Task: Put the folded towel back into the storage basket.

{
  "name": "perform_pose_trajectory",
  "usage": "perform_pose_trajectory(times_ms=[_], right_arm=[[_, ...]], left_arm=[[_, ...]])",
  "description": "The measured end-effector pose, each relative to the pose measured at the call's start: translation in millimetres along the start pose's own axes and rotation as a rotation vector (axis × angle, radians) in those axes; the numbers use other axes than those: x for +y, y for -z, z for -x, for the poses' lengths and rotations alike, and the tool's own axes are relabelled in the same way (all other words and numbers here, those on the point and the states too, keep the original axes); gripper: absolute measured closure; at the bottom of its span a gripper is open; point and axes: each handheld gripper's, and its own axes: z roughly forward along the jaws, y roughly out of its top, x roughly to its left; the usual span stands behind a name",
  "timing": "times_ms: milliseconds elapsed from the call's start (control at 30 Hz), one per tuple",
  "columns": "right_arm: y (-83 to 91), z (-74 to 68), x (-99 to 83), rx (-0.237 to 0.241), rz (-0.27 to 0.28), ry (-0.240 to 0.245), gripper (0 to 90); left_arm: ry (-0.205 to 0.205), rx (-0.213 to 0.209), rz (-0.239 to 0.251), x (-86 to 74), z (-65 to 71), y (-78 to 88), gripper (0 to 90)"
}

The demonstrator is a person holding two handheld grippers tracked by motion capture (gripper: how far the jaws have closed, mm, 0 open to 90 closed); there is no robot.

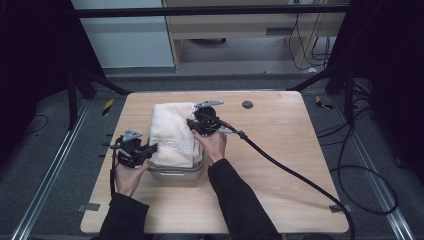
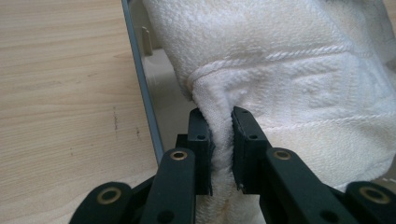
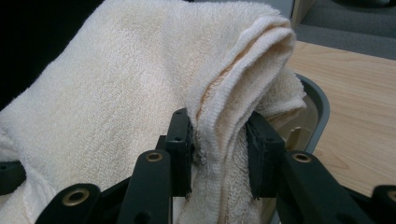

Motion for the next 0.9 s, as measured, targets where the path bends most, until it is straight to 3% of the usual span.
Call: perform_pose_trajectory(times_ms=[200, 600, 900], right_arm=[[-3.8, 0.6, -5.3, -0.005, -0.012, 0.000, 65.7], [-13.2, 0.8, -14.9, -0.028, -0.050, 0.046, 63.5], [-17.1, 2.1, -17.9, -0.036, -0.076, 0.070, 60.3]], left_arm=[[0.000, 0.001, -0.016, -2.5, -1.3, -4.1, 78.5], [-0.005, 0.014, -0.069, -5.7, -1.8, -13.0, 78.0], [-0.017, 0.028, -0.080, -5.4, 0.0, -14.7, 72.1]])
